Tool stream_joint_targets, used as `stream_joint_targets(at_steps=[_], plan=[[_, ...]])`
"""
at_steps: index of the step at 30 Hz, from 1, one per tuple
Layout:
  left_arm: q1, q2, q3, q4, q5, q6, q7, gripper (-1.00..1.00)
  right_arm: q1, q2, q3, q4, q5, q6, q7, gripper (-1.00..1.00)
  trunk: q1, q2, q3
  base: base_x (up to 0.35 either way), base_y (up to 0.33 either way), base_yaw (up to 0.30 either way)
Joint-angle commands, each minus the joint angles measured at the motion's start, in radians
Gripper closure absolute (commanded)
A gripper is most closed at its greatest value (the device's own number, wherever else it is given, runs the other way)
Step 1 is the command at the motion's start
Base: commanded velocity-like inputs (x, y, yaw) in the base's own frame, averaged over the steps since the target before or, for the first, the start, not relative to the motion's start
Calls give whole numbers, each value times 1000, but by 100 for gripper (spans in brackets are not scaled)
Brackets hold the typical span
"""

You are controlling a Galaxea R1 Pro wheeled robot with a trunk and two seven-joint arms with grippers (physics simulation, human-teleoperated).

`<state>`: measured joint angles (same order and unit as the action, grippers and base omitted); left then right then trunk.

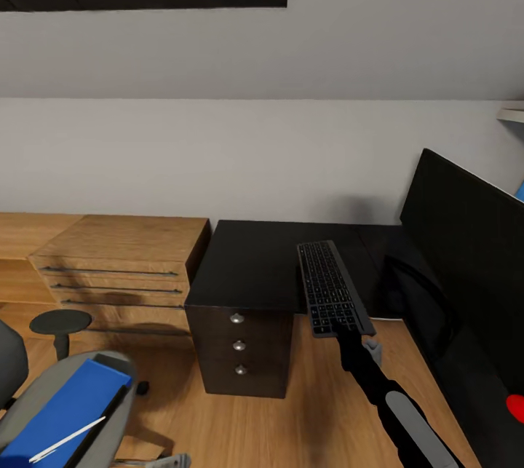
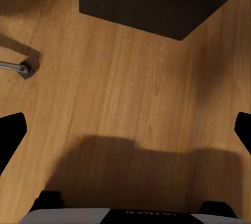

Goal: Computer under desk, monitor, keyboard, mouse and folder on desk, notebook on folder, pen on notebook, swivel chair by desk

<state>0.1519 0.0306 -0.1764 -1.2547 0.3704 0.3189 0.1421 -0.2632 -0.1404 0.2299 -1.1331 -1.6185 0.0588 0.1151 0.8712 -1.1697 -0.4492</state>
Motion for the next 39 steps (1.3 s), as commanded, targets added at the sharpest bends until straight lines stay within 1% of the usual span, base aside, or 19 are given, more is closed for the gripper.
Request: stream_joint_targets(at_steps=[1, 8, 23, 24, 26, 29, 35, 38, 39], plan=[[0, 1, -3, -1, 10, 3, 9, -100, -1, -1, 2, 2, -11, 1, 4, 100, 1, -1, -1, 239, 0, 0], [0, 0, -3, 3, 11, 3, 8, -100, -1, -1, 2, 19, -11, 1, 4, 100, 1, -1, -1, 230, 0, 0], [0, 0, -6, 18, 12, 3, 8, -100, -1, 1, 6, 21, -12, -4, 3, 100, 1, -1, -1, 17, 0, 0], [0, 0, -6, 18, 12, 3, 8, -100, -1, 2, 6, 21, -12, -4, 2, 100, 1, -1, -1, 0, 0, 0], [0, 0, -6, 19, 12, 3, 8, -100, -1, 16, 5, 20, -14, -4, 2, 100, 1, -1, -1, 0, 0, 0], [0, 0, -6, 19, 12, 3, 8, -100, -1, 28, 3, 21, -16, -4, 1, 100, 1, -1, -1, 0, 0, 0], [0, 0, -6, 26, 11, 3, 8, -100, -1, 34, 1, 21, -16, -3, -2, 100, 1, -1, -1, 0, 0, 0], [0, 0, -7, 29, 10, 3, 8, -100, -1, 35, 0, 26, -39, -1, -1, 100, 1, -1, -1, 0, 0, 0], [0, 0, -6, 30, 10, 3, 8, -100, -1, 35, 1, 28, -73, -1, 0, 100, 1, -1, -1, 0, 0, 0]])
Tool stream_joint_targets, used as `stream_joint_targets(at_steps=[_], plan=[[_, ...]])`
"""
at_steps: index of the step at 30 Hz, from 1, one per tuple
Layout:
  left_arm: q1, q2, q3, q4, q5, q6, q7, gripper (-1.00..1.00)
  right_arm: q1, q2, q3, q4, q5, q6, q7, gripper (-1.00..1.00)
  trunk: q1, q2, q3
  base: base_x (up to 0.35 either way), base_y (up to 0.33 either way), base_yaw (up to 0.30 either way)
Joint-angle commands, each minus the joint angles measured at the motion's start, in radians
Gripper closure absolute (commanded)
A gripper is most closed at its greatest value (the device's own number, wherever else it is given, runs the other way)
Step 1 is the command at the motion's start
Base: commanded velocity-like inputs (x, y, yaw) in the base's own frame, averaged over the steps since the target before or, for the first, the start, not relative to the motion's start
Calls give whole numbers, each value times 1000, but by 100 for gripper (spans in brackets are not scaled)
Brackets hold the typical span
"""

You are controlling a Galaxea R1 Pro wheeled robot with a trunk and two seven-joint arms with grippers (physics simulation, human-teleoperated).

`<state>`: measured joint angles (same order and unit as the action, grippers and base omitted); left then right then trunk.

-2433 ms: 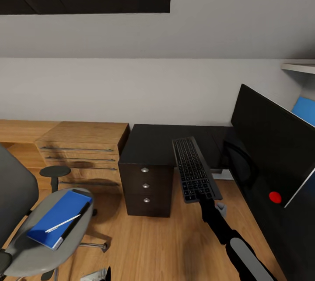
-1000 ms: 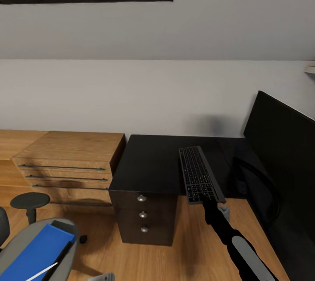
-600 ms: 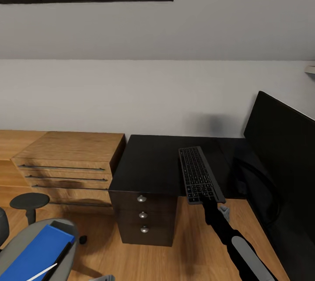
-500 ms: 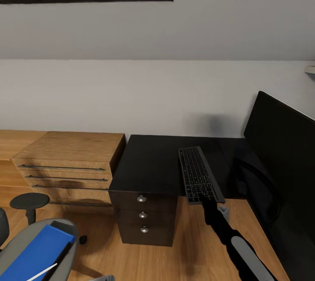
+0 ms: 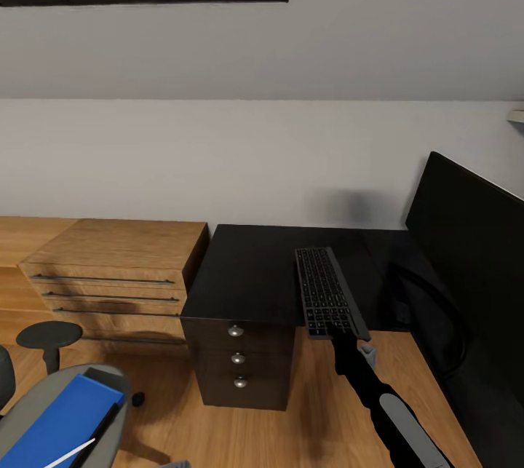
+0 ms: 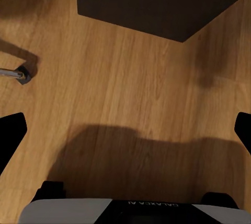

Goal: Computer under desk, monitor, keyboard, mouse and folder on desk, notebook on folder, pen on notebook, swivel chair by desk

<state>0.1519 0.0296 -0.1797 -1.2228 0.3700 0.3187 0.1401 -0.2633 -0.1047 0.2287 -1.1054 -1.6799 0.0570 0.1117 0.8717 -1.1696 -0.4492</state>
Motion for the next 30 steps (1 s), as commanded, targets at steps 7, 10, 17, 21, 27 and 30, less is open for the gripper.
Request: stream_joint_targets(at_steps=[7, 10, 17, 21, 27, 30], plan=[[0, 1, -3, -1, 10, 3, 9, -100, -1, -1, 3, 1, -129, 1, 6, 100, 0, -1, -1, 0, 0, 0], [0, 1, -3, -1, 10, 3, 8, -100, -1, -1, 2, 1, -137, 1, 7, 100, 0, -1, -1, 0, 0, 0], [0, 1, -4, -1, 10, 3, 7, -100, -1, -3, 1, 1, -135, -1, 9, 100, 0, -1, -1, 0, 0, 0], [0, 1, -3, -5, 11, 3, 10, -100, -1, -3, 1, 0, -132, -2, 9, 100, 0, -1, -1, 0, 0, 0], [0, 0, -3, -9, 12, 3, 13, -100, -1, -3, 1, 0, -127, -4, 69, 100, 0, -1, -1, 0, 0, 0], [0, 0, -3, -9, 12, 3, 14, -100, -1, -3, 2, 1, -103, -5, 101, 100, 4, -8, -4, 0, 0, 0]])
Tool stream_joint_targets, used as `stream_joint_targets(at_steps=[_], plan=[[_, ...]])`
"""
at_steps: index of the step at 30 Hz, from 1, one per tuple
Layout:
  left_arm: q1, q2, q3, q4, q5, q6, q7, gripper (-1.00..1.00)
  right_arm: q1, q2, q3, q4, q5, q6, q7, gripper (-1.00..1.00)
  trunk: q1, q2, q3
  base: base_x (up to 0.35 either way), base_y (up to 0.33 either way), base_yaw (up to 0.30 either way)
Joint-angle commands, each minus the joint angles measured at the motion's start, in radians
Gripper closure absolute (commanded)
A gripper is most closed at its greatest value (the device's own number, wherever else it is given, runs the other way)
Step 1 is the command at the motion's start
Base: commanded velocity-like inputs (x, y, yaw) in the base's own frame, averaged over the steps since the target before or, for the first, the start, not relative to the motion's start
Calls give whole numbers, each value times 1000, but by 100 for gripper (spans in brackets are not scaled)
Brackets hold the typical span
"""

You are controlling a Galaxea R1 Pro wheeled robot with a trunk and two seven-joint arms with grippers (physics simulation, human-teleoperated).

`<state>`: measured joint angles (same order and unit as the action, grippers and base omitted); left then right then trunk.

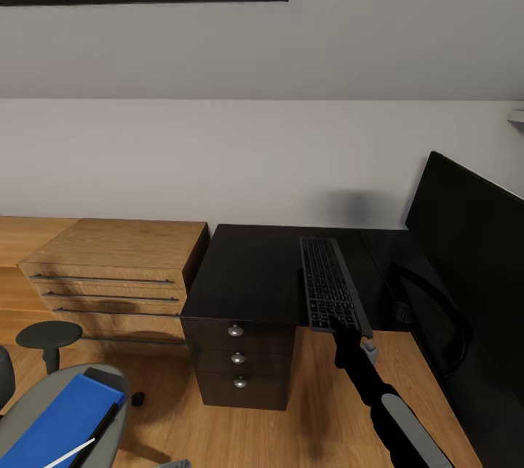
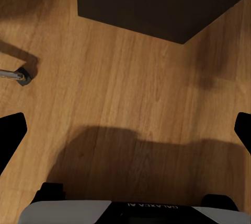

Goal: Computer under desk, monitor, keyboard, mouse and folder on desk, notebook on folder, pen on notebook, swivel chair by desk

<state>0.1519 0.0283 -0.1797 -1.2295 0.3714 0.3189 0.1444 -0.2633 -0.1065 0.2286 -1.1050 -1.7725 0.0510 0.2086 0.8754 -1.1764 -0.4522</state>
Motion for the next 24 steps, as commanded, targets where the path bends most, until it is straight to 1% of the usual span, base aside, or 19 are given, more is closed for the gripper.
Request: stream_joint_targets(at_steps=[1, 4, 7, 12, 24], plan=[[0, 1, -3, -2, 11, 4, 11, -100, -1, -1, 2, 0, 4, 1, 8, 100, 4, -8, -4, 0, 0, 0], [0, 1, -4, -2, 11, 4, 13, -100, -1, 0, 3, 0, 41, 1, 14, 100, 16, -29, -13, 0, 0, 0], [0, 1, -4, -2, 11, 5, 13, -100, -1, 0, 2, 1, 59, 1, 16, 100, 27, -50, -23, 0, 0, 0], [0, 1, -4, -2, 11, 5, 14, -100, -1, -1, 2, 0, 65, 1, 17, 100, 46, -85, -39, 0, 0, 0], [0, 1, -4, -1, 11, 5, 14, -100, -1, -1, 2, 1, 64, 1, 15, 100, 92, -169, -76, 0, 0, 0]])
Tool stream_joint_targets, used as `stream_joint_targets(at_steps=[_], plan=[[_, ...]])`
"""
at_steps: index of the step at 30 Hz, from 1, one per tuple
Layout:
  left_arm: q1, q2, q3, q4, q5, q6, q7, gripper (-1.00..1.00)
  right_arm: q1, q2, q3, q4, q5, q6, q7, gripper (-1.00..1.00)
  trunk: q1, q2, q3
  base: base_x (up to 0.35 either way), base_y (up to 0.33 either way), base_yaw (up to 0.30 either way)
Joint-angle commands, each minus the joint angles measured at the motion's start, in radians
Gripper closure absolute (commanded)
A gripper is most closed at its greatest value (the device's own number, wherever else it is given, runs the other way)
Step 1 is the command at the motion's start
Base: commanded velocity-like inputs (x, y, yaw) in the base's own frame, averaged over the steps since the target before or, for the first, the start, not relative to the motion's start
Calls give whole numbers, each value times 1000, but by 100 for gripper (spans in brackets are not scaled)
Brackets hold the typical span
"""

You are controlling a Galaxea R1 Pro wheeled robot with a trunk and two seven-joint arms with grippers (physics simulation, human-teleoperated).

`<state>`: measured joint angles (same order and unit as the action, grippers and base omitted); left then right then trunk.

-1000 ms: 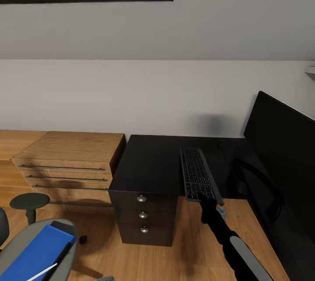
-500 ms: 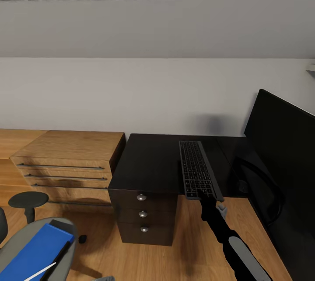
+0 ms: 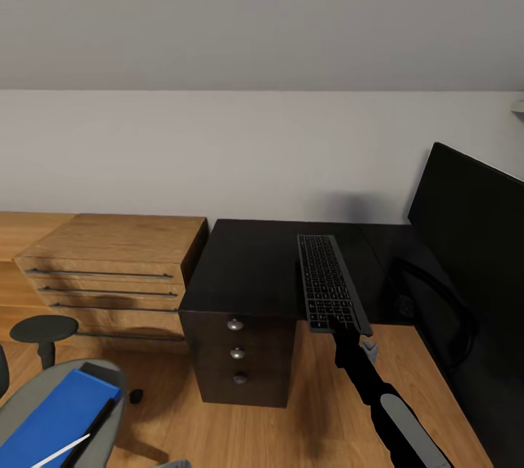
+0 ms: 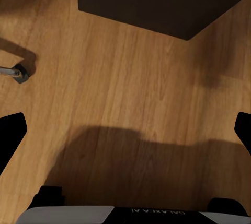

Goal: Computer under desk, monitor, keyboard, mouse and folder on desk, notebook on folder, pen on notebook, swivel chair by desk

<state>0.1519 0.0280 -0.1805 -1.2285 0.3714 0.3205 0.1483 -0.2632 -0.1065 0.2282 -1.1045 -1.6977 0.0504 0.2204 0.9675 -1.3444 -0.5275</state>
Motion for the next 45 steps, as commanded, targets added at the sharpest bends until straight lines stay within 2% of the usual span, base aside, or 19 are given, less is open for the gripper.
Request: stream_joint_targets(at_steps=[1, 35, 45], plan=[[0, 1, -3, -2, 11, 3, 10, -100, -1, -1, 1, 0, -11, 2, 4, 100, 4, -8, -4, 0, 0, 0], [0, 1, -4, -1, 10, 3, 9, -100, -1, -6, -3, 2, -14, 2, -3, 100, 134, -246, -111, 0, 0, 0], [0, 1, -4, 0, 10, 3, 0, -100, -1, -7, -3, 25, -10, 3, -6, 100, 134, -246, -111, 0, 0, 0]])
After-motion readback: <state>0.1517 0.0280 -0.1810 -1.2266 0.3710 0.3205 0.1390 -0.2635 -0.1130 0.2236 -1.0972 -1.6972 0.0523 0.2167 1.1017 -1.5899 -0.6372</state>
